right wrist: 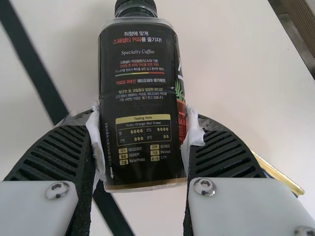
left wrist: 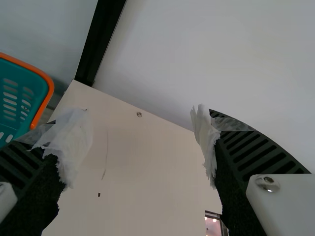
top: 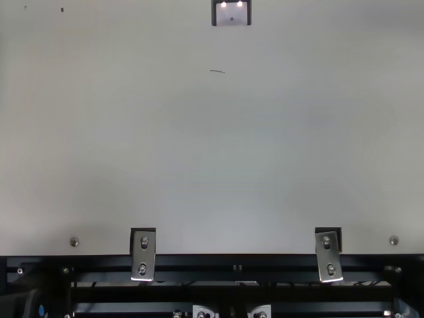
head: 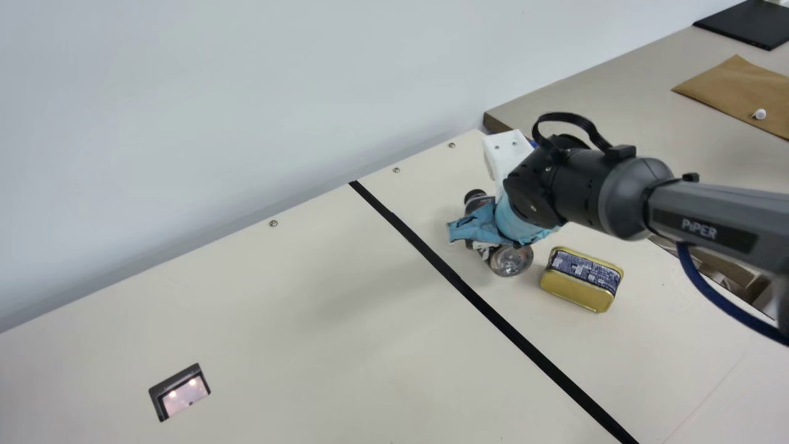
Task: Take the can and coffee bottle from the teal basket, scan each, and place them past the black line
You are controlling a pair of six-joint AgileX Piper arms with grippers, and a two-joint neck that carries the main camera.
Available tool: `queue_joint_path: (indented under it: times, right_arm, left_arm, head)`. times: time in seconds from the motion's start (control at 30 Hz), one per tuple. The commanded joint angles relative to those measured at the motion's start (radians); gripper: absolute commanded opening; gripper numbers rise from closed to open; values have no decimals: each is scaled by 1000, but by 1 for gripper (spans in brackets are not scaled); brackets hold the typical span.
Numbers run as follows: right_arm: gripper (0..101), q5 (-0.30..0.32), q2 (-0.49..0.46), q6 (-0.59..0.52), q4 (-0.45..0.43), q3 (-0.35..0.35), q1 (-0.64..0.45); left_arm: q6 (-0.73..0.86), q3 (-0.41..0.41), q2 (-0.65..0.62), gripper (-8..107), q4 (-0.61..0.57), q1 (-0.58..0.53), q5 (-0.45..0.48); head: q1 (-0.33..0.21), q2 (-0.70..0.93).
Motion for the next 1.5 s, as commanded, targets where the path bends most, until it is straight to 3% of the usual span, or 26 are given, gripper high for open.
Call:
queue_joint_path:
  times: [0.0, 0.17, 0.2, 0.23, 0.43, 0.8, 1.23, 1.47]
  right_arm:
    - [0, -6, 28, -16, 10, -1, -19]
    - [0, -27, 65, -35, 28, 3, -47]
    - [31, -27, 68, -36, 30, 4, -50]
    - [101, -29, 68, -36, 33, 6, -53]
    - [101, 16, 1, -16, 17, 5, -30]
    - [101, 200, -197, 28, -40, -25, 157]
    - [101, 290, -300, -21, 54, -96, 385]
    - [101, 329, -341, -23, 114, -126, 482]
  left_arm:
    - [0, 0, 0, 90, 0, 0, 0]
    - [0, 0, 0, 90, 0, 0, 0]
    - [0, 0, 0, 90, 0, 0, 0]
    - [0, 0, 0, 90, 0, 0, 0]
    - [0, 0, 0, 90, 0, 0, 0]
    - [0, 0, 0, 90, 0, 0, 0]
    - [0, 0, 0, 90, 0, 0, 0]
    - [-37, 2, -23, 90, 49, -17, 4]
  head:
    - [-27, -16]
    - [-27, -16]
    - [-27, -16]
    - [-27, -16]
    - [-27, -16]
    - [-27, 72]
    - [-27, 509]
    - [-27, 509]
